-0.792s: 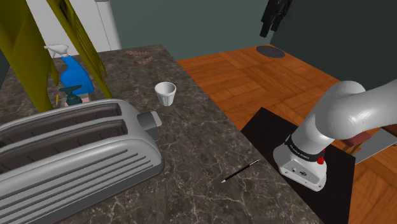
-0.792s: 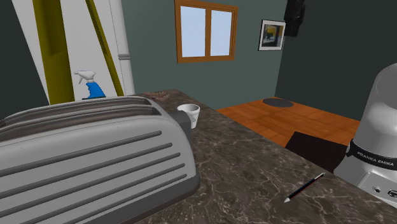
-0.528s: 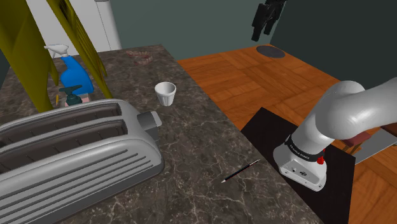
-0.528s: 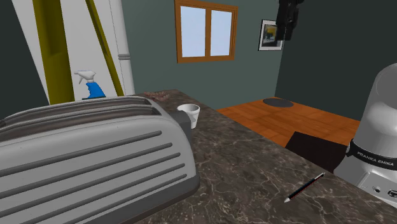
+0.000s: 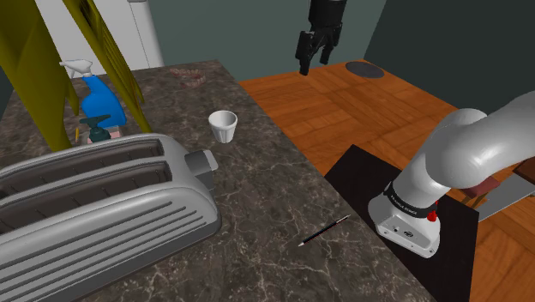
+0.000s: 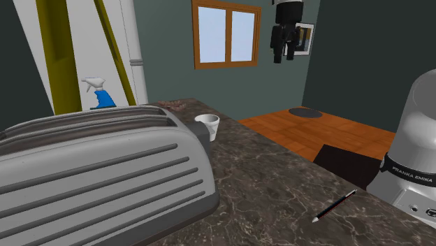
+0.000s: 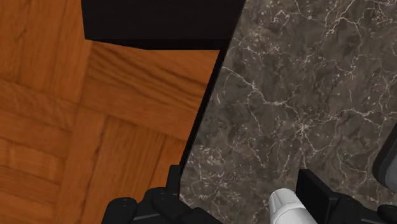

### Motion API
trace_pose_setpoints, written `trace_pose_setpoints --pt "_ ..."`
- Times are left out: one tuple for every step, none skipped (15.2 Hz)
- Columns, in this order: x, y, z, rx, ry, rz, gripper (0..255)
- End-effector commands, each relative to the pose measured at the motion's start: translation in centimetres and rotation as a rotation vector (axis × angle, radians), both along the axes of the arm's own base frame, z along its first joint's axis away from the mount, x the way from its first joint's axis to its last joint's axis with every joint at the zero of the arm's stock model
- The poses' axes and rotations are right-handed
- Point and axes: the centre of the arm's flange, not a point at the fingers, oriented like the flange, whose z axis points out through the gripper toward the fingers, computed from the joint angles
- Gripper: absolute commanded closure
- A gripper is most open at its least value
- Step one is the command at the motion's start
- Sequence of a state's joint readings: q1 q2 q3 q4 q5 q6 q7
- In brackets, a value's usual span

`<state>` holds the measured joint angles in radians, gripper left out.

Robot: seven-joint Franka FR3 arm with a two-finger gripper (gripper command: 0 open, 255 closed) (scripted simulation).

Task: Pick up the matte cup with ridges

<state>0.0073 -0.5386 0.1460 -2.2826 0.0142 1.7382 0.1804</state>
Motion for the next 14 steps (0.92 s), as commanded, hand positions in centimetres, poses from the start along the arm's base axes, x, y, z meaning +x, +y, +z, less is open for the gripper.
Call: trace_pose_setpoints --pt "1.8 1.8 -1.3 -0.01 0.003 -0.012 0" --pt "2.7 2.7 -2.0 -0.015 0.004 -0.018 0" --pt "3.5 3.6 -2.8 -0.02 0.006 -0.024 0" --pt "4.3 4.4 -3.5 -0.025 0.008 -0.03 0" --pt "5.2 5.3 -4.2 -0.03 0.01 -0.036 0" --pt "6.0 6.1 -4.9 -0.035 0.011 -0.041 0" --pt "6.9 6.9 -5.7 -0.041 0.013 -0.047 0" --pt "7.7 7.7 -6.4 -0.046 0.015 -0.053 0" --pt "8.6 8.5 -7.1 -0.051 0.017 -0.059 0" --pt "9.5 9.3 -7.9 -0.056 0.018 -0.065 0" --pt "10.3 10.1 -8.6 -0.061 0.02 -0.071 0" --pt "11.2 10.9 -9.4 -0.066 0.022 -0.076 0" --pt "12.1 11.7 -10.2 -0.071 0.024 -0.082 0" --pt "12.9 12.4 -10.9 -0.077 0.025 -0.088 0"
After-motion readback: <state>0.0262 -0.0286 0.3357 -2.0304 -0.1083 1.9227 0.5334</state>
